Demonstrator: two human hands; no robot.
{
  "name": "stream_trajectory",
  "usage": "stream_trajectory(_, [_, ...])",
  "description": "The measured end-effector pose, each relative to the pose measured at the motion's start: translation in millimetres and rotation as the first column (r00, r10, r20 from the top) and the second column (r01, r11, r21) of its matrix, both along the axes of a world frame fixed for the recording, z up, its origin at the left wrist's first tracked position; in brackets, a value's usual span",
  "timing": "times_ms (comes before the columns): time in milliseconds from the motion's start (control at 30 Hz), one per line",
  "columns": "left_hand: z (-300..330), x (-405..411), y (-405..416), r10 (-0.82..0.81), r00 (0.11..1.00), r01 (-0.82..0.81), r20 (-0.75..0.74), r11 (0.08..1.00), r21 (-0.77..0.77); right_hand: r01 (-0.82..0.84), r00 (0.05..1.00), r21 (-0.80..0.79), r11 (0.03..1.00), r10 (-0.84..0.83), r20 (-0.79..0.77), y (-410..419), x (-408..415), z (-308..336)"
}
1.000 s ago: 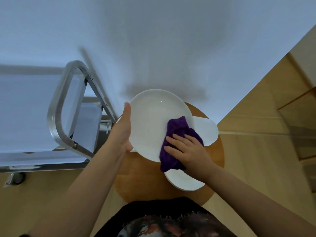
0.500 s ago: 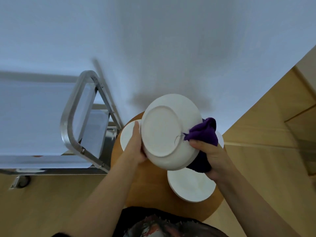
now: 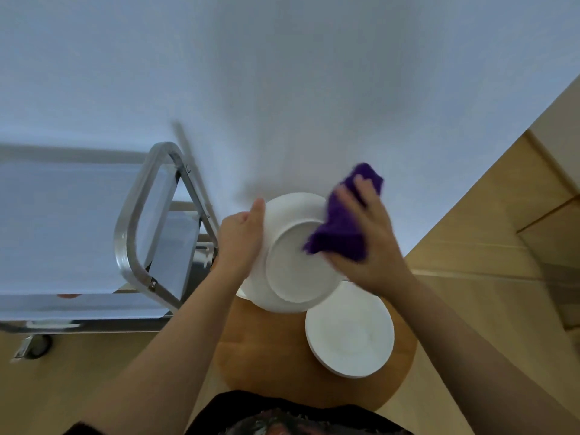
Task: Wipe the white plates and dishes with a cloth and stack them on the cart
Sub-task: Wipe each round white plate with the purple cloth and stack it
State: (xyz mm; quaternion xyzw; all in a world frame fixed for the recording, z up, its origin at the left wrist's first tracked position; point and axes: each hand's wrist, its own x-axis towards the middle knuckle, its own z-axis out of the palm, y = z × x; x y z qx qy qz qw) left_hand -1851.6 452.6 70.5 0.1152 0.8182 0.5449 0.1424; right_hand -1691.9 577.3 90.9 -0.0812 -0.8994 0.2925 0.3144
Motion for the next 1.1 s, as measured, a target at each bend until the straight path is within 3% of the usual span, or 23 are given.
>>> stream_trajectory(33, [5, 3, 3, -0.041, 0.998, 0.04, -0.052, 0.999, -0.016, -0.063, 0.984, 0.204, 0.977, 0.027, 0.178, -2, -7, 0])
stream_trajectory(67, [8, 5, 5, -0.07, 0.994, 0.068, -0.081, 0.997, -0.028, -0.13, 0.936, 0.273, 0.953, 0.028, 0.35, -3, -12, 0])
stream_trajectory(133, [11, 8, 3, -0.103, 0.99, 0.098, -0.092, 0.994, -0.055, -0.158, 0.855, 0.153, 0.975, 0.058, 0.515, -11, -15, -3])
stream_trajectory(200, [9, 13, -1, -0.134, 0.984, 0.124, -0.118, 0.988, -0.088, -0.067, 0.869, 0.041, 0.997, 0.038, 0.493, -23, -16, -8])
stream_trajectory(267, [5, 18, -4, -0.153, 0.982, 0.144, -0.113, 0.986, -0.088, 0.01, 0.911, 0.098, 0.995, -0.05, 0.41, -32, -18, -8])
stream_trajectory(367, [3, 22, -7, -0.231, 0.961, 0.221, -0.149, 0.972, -0.079, -0.087, 0.897, 0.196, 0.977, -0.009, 0.442, -17, -24, 8])
stream_trajectory(467, [8, 21, -14, -0.326, 0.909, 0.308, -0.26, 0.945, -0.107, -0.195, 0.848, 0.112, 0.974, 0.11, 0.519, -1, -24, 26])
stream_trajectory(533, [14, 21, -16, -0.316, 0.905, 0.311, -0.283, 0.948, -0.065, -0.202, 0.867, 0.09, 0.975, 0.135, 0.48, 2, -23, 29])
stream_trajectory(600, [20, 20, -19, -0.271, 0.919, 0.273, -0.287, 0.961, -0.033, -0.199, 0.894, 0.013, 0.98, 0.176, 0.411, 5, -20, 30])
stream_trajectory(700, [29, 11, -24, -0.124, 0.969, 0.142, -0.212, 0.987, 0.07, -0.13, 0.951, -0.247, 0.96, 0.191, 0.242, 11, -10, 30])
stream_trajectory(867, [37, 11, -27, 0.087, 0.992, -0.105, 0.09, 0.971, 0.216, 0.016, 0.999, -0.591, 0.807, -0.036, -0.021, 4, -2, 17])
stream_trajectory(933, [34, 17, -23, 0.17, 0.924, -0.282, 0.343, 0.909, 0.308, 0.026, 0.986, -0.739, 0.673, -0.141, -0.093, -9, 0, 3])
stream_trajectory(1000, [35, 24, -15, 0.144, 0.819, -0.413, 0.555, 0.82, 0.397, 0.069, 0.962, -0.845, 0.531, -0.26, -0.085, -22, -1, -12])
stream_trajectory(1033, [35, 27, -13, 0.106, 0.806, -0.411, 0.583, 0.808, 0.422, 0.082, 0.955, -0.888, 0.453, -0.292, -0.061, -24, -3, -16])
stream_trajectory(1100, [34, 27, -13, -0.021, 0.855, -0.255, 0.519, 0.853, 0.455, 0.022, 0.965, -0.956, 0.292, -0.258, -0.057, -14, -3, -15])
